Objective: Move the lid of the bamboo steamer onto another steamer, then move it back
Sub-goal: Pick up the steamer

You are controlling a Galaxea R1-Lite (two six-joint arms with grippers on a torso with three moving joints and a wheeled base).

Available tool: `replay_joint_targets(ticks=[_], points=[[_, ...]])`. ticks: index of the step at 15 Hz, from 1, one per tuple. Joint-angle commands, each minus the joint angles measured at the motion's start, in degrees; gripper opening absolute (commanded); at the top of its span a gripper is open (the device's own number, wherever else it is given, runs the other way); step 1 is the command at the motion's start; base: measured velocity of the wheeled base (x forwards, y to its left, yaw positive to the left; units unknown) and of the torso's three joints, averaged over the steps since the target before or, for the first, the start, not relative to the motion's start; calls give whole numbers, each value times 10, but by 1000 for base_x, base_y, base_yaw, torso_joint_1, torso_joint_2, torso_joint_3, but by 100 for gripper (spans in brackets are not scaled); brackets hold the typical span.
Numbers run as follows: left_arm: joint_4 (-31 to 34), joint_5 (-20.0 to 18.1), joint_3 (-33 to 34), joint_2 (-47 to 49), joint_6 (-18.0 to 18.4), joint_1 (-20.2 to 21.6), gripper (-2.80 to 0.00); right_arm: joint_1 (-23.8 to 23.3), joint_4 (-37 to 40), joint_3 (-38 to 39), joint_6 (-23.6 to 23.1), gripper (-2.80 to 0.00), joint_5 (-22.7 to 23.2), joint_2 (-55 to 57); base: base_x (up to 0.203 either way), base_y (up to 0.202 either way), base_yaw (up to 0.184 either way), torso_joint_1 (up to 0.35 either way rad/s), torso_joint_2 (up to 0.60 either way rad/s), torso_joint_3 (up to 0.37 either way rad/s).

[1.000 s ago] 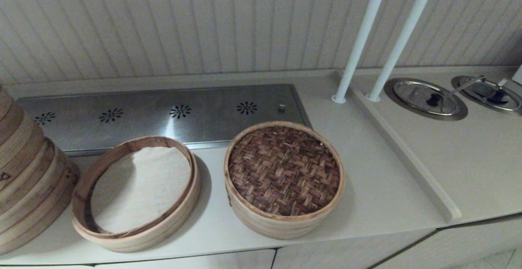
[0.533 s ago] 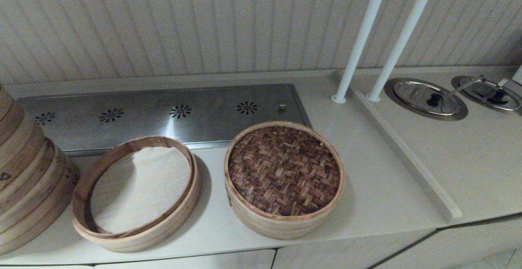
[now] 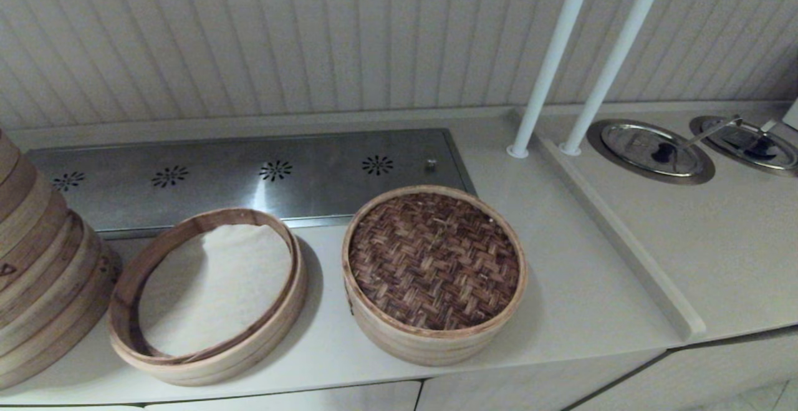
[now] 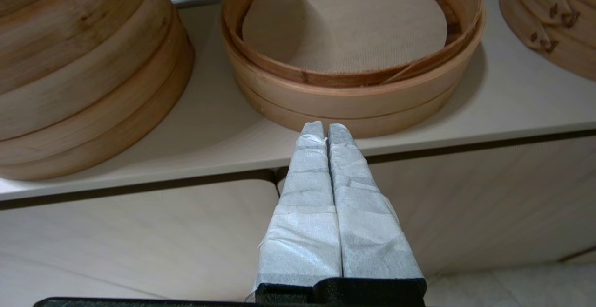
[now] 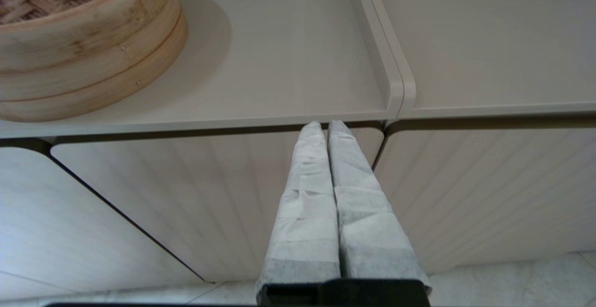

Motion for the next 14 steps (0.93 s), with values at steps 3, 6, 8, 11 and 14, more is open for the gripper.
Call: replay_joint_targets(ticks=[3,6,8,11,14], points=[[5,0,1,-14,-20,-1,-280,0,0,0,1,-280,0,1,0,0,0,0,0,0],[-2,0,3,-14,-22,-1,-280,0,0,0,1,-280,0,1,0,0,0,0,0,0],[2,0,0,-15,-27,-1,-280,0,0,0,0,-280,0,1,0,0,0,0,0,0],[2,-10,-6,13,9,-1,-280,0,0,0,0,-280,0,1,0,0,0,0,0,0],[-1,-67,-86,120,12,1,-280,0,0,0,0,-280,0,1,0,0,0,0,0,0]])
